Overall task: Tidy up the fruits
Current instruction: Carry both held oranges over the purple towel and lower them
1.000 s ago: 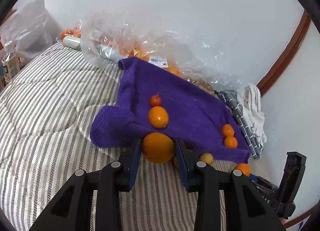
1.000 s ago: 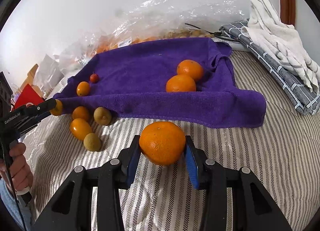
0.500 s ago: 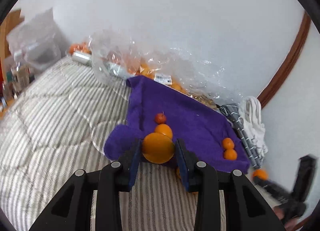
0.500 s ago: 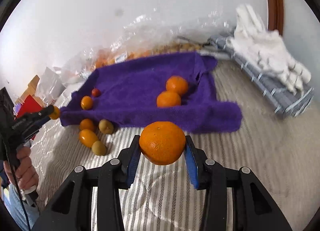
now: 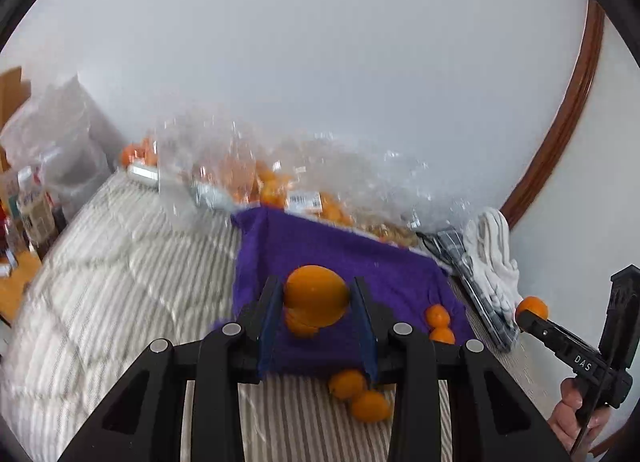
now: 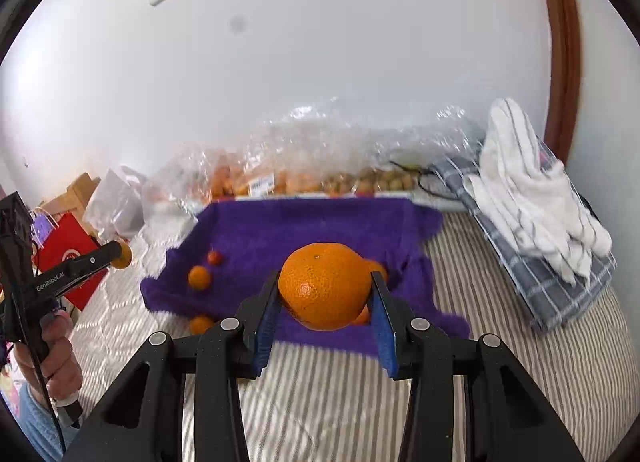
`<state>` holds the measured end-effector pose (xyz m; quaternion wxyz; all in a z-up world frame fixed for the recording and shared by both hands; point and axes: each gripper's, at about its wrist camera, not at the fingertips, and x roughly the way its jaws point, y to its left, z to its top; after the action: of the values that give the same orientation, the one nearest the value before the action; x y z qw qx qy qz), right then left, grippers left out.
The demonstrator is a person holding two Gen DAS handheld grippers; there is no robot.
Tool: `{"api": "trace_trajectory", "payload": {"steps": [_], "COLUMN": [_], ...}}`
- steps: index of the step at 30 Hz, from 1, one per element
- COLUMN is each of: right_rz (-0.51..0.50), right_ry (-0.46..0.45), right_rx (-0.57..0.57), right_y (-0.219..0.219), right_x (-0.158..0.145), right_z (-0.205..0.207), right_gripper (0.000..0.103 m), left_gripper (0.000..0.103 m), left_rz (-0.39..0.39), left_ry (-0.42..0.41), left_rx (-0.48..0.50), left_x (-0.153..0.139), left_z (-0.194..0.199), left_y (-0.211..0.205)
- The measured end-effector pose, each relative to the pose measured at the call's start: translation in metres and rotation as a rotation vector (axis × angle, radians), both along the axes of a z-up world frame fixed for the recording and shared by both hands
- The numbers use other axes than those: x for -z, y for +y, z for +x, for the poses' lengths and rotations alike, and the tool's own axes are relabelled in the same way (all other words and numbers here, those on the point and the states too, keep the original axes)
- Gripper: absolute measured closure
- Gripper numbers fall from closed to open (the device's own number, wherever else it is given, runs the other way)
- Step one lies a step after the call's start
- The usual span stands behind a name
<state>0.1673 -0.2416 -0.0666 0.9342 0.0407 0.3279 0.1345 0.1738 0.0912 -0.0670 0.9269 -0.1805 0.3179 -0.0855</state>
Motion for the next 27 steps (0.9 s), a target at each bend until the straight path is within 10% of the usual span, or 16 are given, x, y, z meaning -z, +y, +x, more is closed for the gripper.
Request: {"api": "trace_trajectory", "payload": {"steps": [13,27], "right_rz": [-0.006,-0.064], "right_ry": [-0.052,0.069], "right_rx": [-0.032,0.027], "right_y": [0.029,0.006], "right_x": [-0.008,0.063], "right_z": [0.068,0.115], "right_gripper": [0.061,0.061], "left_gripper": [0.070,0.070], "left_rz": [0.041,0.092], "left_ry": [-0.025,0.087], "left_rx": [-0.041,-0.040], "left_x": [-0.005,0.060], "left_z": [0.065,0.083], "left_y": [-0.001,-0.005]}}
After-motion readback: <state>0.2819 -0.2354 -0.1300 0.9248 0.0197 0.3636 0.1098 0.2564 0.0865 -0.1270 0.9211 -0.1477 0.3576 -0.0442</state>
